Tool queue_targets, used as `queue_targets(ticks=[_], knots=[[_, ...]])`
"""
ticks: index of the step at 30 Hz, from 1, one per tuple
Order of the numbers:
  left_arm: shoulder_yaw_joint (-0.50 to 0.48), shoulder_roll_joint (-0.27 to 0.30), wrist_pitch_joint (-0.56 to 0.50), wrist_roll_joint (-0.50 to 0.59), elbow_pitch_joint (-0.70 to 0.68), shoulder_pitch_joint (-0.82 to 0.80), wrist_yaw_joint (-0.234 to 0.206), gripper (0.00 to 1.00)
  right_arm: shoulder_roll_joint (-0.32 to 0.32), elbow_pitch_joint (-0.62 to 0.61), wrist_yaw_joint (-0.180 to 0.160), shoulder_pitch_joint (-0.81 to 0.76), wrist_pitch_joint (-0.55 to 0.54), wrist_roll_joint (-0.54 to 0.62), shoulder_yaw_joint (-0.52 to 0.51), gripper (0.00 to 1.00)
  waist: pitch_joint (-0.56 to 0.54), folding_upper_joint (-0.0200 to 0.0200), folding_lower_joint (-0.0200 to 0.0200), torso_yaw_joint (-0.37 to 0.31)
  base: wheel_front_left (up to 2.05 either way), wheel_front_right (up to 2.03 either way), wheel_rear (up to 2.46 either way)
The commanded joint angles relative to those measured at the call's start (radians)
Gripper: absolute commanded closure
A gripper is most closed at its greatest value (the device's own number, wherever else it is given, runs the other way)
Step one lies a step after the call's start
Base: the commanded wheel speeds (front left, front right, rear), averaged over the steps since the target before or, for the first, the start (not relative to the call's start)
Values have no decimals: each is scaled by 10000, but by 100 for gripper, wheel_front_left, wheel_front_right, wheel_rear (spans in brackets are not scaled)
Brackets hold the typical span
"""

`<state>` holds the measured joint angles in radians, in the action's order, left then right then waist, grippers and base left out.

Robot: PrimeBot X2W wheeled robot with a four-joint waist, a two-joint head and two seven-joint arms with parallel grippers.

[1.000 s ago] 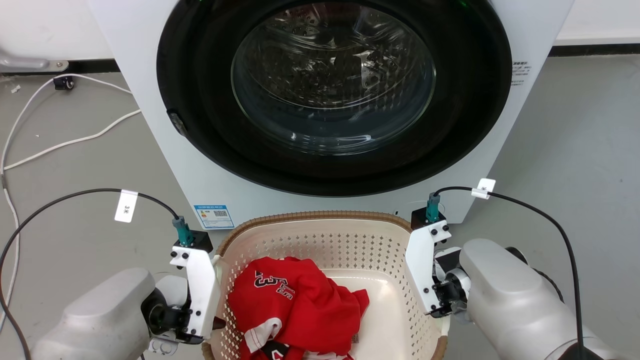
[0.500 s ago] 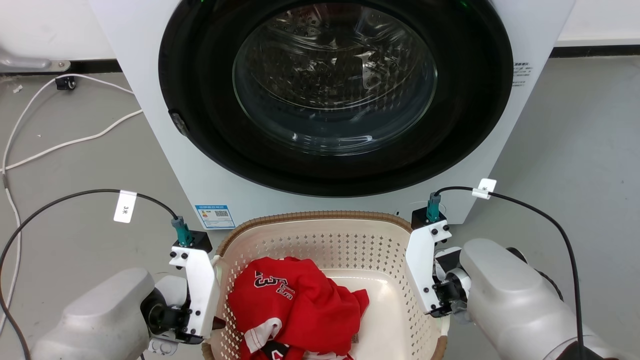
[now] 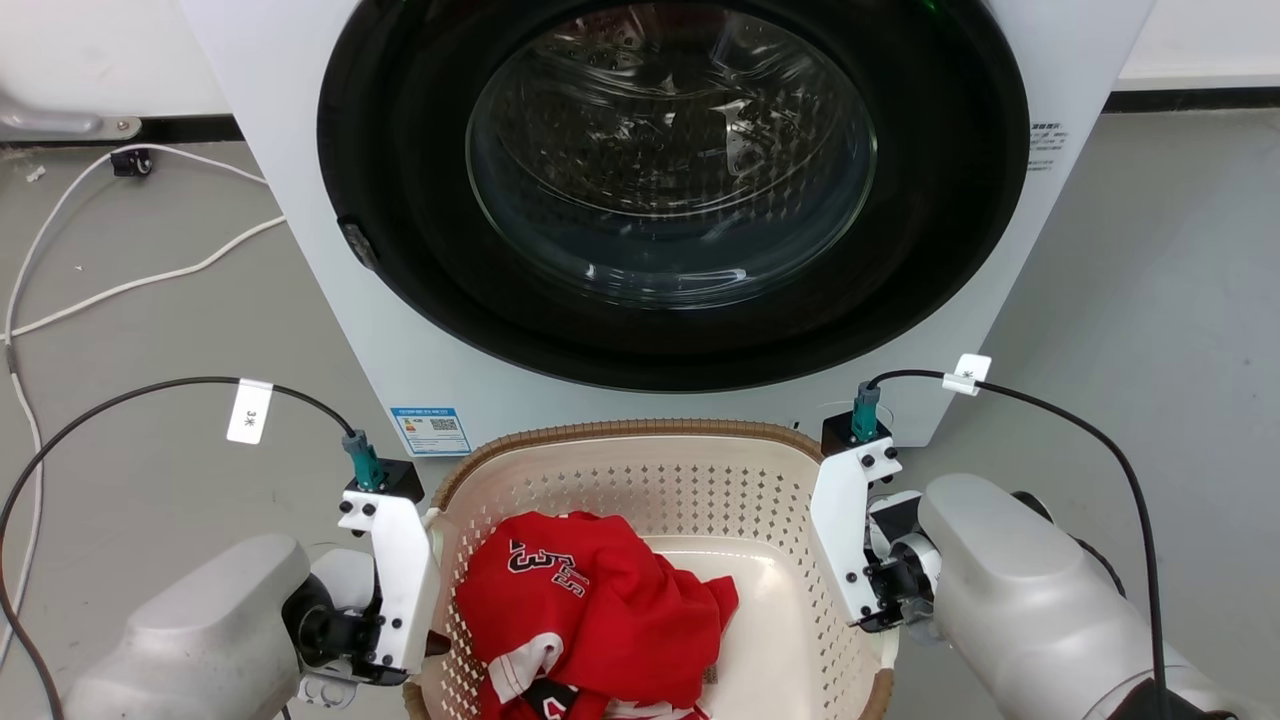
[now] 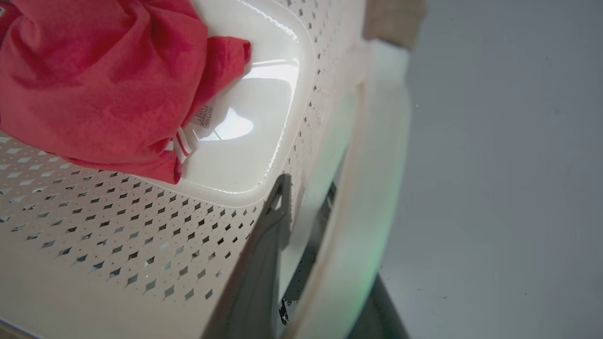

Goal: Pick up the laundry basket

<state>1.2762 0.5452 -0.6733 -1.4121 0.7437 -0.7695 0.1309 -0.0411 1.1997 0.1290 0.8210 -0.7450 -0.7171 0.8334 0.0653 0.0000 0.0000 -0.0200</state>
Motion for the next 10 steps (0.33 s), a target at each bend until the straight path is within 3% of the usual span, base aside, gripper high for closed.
queue_targets(ticks=[1,10], knots=[[7,150,58,68,96,-183,-12,100,-166,64,32,78,-41,7,82,100,2,0,0,-1,0,0,0],[8,99,109,77,145,-230,-12,100,-160,100,32,202,-3,-160,262,100,63,0,0,-21,0,0,0]])
